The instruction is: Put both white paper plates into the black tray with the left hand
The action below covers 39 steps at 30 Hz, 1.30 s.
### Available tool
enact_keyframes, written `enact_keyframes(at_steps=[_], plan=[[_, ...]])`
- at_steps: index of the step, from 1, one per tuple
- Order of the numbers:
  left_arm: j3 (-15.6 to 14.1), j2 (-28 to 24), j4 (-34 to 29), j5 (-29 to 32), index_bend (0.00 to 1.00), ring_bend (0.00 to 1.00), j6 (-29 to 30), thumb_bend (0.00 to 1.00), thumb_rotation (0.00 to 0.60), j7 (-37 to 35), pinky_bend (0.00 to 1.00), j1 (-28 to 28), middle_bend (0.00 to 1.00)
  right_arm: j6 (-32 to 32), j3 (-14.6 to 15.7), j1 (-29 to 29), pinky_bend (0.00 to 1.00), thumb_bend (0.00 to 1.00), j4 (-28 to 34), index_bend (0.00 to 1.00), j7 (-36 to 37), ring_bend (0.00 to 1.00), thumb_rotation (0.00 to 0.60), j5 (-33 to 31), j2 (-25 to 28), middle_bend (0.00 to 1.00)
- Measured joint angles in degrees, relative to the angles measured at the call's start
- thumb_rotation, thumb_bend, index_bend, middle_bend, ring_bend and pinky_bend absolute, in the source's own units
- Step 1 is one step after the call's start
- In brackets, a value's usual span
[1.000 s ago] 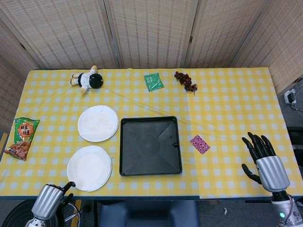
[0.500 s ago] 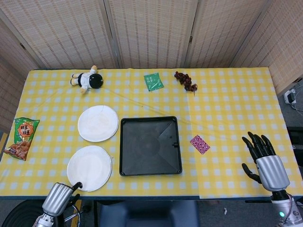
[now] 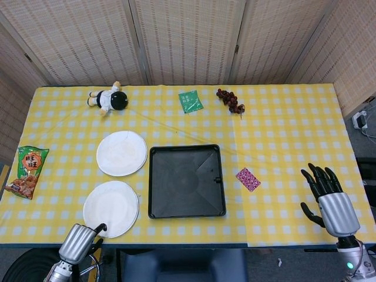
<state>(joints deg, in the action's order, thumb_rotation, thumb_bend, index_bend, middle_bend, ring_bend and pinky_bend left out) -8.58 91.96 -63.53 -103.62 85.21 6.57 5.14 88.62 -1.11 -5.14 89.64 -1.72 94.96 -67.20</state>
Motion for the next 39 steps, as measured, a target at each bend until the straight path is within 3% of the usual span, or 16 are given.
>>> enact_keyframes(at_steps=[19,39], plan=[[-0.1,0.2,0.9,1.9,0.47,1.0,-2.4,0.36,0.6,0.2,1.0,1.4,1.0,-0.5,0.0,-0.1,0.0,0.37,0.1,0.0,0.2,0.0,0.6,-0.4,0.1,0.0],[0.4,4.2,6.1,2.3,0.5,1.0,-2.7,0.36,0.6,-3.0,1.0,3.2,1.0,-0.6,-0.1,-0.1,0.0,0.37,0.2,0.0,0.7,0.0,0.6,-0.9,0.5,0.0]])
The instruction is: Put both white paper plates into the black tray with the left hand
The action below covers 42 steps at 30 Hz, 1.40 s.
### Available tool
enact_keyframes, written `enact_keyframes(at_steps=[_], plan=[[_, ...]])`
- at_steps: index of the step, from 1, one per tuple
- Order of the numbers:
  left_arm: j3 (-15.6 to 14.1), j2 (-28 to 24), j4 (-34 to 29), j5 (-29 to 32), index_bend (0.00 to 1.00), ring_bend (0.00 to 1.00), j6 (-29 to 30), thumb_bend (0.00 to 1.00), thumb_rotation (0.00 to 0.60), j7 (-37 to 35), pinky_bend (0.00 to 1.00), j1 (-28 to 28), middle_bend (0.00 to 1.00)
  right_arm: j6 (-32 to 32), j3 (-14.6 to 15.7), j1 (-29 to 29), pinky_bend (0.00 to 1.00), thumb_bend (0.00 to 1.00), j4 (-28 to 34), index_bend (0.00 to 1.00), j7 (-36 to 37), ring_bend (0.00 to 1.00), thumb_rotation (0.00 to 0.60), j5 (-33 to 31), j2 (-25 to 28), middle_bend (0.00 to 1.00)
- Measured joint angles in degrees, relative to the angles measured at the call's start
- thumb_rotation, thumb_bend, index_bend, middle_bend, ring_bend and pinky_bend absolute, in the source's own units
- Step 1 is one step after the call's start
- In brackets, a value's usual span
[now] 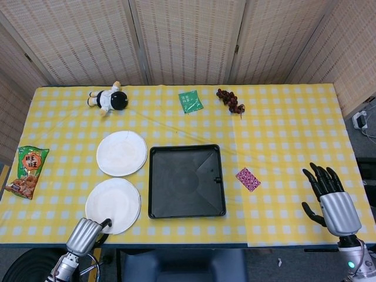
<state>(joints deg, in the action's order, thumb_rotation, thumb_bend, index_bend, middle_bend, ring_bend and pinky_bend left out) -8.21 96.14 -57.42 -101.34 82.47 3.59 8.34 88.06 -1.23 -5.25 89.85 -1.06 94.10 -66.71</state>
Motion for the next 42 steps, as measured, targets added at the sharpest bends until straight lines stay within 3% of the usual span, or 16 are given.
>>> enact_keyframes(at_steps=[10,25,42], plan=[[0.8,2.7,4.1,0.4,0.6,1.0,2.7,0.42,0.6,-1.3,1.0,-0.2,1.0,-0.5,0.1,-0.1,0.0,0.37,0.0,0.0,-0.2,0.0,0.6,0.0,-0.1,0.0],[1.2,5.5,9.0,0.6,0.61,1.0,6.2,0.46,0.6,-4.0,1.0,-0.6,1.0,-1.1,0.6,-0.3,0.0,0.37,0.2,0.0,-0.1,0.0,0.6,0.3,0.3,0.0],[4.4,6.5,11.9,-0.2,0.62,1.0,18.4,0.52,0.6,-7.7,1.0,-0.8,1.0,-1.7,0.9,-0.6,0.0,0.37,0.3,0.0,-0.5,0.0,0.6,0.5,0.2,0.0]])
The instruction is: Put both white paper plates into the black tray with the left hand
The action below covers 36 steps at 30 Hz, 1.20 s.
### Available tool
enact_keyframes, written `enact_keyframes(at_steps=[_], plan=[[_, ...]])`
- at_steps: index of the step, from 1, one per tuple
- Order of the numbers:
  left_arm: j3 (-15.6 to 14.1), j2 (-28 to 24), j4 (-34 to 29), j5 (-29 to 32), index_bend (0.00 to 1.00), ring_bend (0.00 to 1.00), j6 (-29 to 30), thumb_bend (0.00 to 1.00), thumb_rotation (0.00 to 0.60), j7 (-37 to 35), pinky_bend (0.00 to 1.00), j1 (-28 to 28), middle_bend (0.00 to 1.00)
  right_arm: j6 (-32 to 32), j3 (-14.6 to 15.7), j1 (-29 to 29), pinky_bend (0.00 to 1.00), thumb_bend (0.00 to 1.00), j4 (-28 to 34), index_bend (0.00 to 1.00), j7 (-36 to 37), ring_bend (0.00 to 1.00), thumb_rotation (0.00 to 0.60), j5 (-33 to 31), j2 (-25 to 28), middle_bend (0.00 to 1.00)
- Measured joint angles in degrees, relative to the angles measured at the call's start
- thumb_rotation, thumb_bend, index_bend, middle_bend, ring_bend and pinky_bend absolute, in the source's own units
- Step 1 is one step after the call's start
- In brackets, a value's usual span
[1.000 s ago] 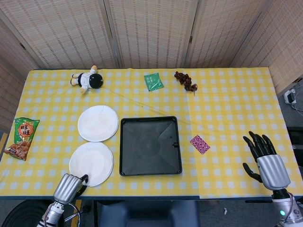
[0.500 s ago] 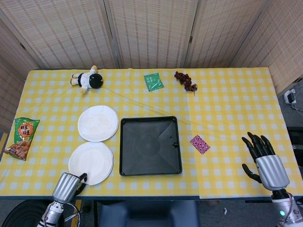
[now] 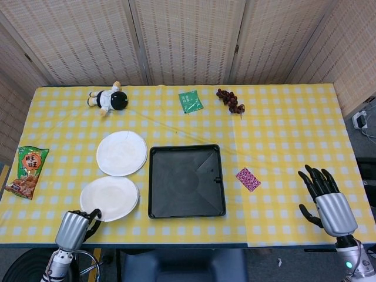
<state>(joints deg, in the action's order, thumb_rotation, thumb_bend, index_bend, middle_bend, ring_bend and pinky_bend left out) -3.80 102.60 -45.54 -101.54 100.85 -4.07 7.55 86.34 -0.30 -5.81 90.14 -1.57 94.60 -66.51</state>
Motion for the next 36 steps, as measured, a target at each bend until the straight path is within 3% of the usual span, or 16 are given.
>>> enact_keyframes(at_steps=[9,21,31,36], plan=[[2.0,-1.7,-2.6,0.1,0.63,1.0,4.6,0.52,0.6,0.9,1.0,0.2,1.0,0.4,0.1,0.2,0.0,0.37,0.2,0.0,0.0,0.0,0.6,0.3,0.1,0.0],[1.8,-4.4,-9.4,-2.6,0.63,1.0,9.3,0.53,0.6,4.9,1.0,-0.5,1.0,0.7,0.6,0.2,0.0,0.37,0.4,0.0,0.0,0.0,0.6,1.2,0.0,0.0],[0.4,-4.2,-15.2,-8.5,0.63,1.0,7.0,0.53,0.6,12.4,1.0,2.4,1.0,2.4,1.0,0.7,0.0,0.37,0.8,0.0,2.2,0.0,0.6,2.7,1.2,0.0],[1.6,-3.4,-18.7,-9.7,0.63,1.0,3.8,0.53,0.6,16.1,1.0,5.5,1.0,3.0,1.3,0.9,0.0,0.37,0.9,0.0,3.2,0.0,0.6,3.4,1.7,0.0]])
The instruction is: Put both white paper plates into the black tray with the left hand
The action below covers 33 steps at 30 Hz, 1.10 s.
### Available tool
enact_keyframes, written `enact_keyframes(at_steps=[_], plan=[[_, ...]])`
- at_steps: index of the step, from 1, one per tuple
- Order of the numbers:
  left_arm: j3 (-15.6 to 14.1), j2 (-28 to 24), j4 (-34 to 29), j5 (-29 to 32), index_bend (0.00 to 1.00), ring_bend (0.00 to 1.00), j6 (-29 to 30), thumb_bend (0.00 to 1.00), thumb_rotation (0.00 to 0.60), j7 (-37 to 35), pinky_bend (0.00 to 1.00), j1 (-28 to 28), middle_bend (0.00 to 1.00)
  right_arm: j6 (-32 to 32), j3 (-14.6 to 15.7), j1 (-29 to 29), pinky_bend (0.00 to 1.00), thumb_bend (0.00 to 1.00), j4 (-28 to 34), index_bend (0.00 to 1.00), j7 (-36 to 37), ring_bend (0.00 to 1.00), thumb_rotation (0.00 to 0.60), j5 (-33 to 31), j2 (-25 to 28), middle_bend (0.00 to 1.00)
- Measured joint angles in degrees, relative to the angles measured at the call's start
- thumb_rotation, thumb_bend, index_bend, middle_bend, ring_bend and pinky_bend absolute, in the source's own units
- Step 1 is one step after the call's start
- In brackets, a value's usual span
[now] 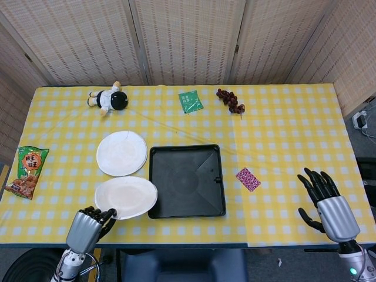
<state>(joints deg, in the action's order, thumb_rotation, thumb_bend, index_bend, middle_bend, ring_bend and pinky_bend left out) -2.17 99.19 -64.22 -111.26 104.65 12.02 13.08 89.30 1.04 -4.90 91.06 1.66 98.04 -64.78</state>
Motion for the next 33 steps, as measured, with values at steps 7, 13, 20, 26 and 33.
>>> enact_keyframes(at_steps=[7,13,20,26,33], plan=[[3.0,1.4,-3.3,-0.4,0.63,1.0,-4.1,0.53,0.6,2.6,1.0,4.1,1.0,0.8,0.0,0.4,0.0,0.37,0.2,0.0,0.7,0.0,0.6,0.2,0.4,0.0],[5.2,4.2,-3.6,0.9,0.63,1.0,-8.7,0.53,0.6,3.6,1.0,7.5,1.0,1.0,-0.3,0.5,0.0,0.37,0.3,0.0,1.1,0.0,0.6,-0.4,0.7,0.0],[7.7,9.3,-0.4,3.5,0.63,1.0,-14.2,0.53,0.6,3.4,1.0,12.1,1.0,1.0,-0.5,0.7,0.0,0.37,0.0,0.0,1.9,0.0,0.6,-1.0,1.1,0.0],[8.8,13.9,4.7,5.3,0.63,1.0,-17.9,0.53,0.6,2.3,1.0,15.7,1.0,1.2,-0.8,1.1,0.0,0.37,-0.2,0.0,2.9,0.0,0.6,-2.3,1.8,0.0],[9.6,18.8,11.0,7.3,0.63,1.0,-20.6,0.53,0.6,0.1,1.0,19.4,1.0,1.8,-1.4,1.8,0.0,0.37,-0.5,0.0,4.4,0.0,0.6,-3.6,2.6,0.0]])
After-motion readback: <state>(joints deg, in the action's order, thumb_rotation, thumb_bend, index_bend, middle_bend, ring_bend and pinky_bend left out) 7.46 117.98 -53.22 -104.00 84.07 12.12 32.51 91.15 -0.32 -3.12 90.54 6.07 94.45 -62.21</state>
